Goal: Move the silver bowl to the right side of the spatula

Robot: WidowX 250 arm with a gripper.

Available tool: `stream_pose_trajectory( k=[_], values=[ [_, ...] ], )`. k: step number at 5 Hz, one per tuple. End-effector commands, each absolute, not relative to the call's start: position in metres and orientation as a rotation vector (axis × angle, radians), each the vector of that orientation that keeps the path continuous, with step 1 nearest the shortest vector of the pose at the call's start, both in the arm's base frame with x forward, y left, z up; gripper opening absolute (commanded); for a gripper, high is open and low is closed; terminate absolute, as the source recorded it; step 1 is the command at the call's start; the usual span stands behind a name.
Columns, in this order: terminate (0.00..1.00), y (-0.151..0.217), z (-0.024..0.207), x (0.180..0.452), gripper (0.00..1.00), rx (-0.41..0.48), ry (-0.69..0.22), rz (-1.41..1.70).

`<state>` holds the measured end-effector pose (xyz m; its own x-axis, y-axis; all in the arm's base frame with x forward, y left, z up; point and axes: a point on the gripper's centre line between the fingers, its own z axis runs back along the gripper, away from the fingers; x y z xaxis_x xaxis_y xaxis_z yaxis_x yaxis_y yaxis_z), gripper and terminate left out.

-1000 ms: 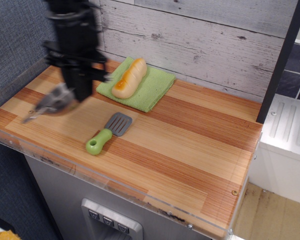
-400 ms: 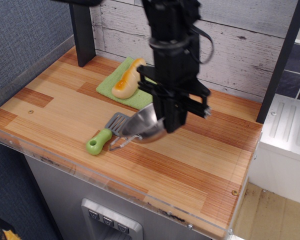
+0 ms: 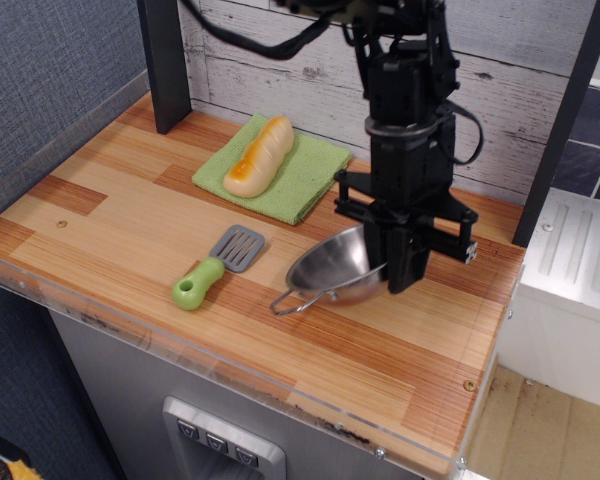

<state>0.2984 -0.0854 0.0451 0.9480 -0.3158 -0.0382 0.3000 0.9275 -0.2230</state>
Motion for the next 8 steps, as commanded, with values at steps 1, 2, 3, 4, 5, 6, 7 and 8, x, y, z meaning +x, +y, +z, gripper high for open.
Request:
stream_pose_trajectory(
  k=[1, 2, 3, 4, 5, 6, 7, 8],
  values=[
    [0.00, -0.085, 0.034, 0.288, 1.00, -0.236, 0.096, -0.394],
    [0.00, -0.091, 0.045, 0.282, 1.00, -0.234, 0.064, -0.447],
    [0.00, -0.087, 0.059, 0.283, 1.00, -0.243, 0.035, -0.459],
    [0.00, -0.062, 0.097, 0.283, 1.00, -0.274, -0.057, -0.381],
    [0.00, -0.018, 0.143, 0.269, 1.00, -0.261, -0.151, -0.226],
    [0.00, 0.023, 0.163, 0.254, 1.00, -0.215, -0.196, -0.067],
    [0.00, 0.049, 0.159, 0.258, 1.00, -0.194, -0.188, -0.055],
    [0.00, 0.062, 0.147, 0.269, 1.00, -0.100, -0.134, -0.114]
  ],
)
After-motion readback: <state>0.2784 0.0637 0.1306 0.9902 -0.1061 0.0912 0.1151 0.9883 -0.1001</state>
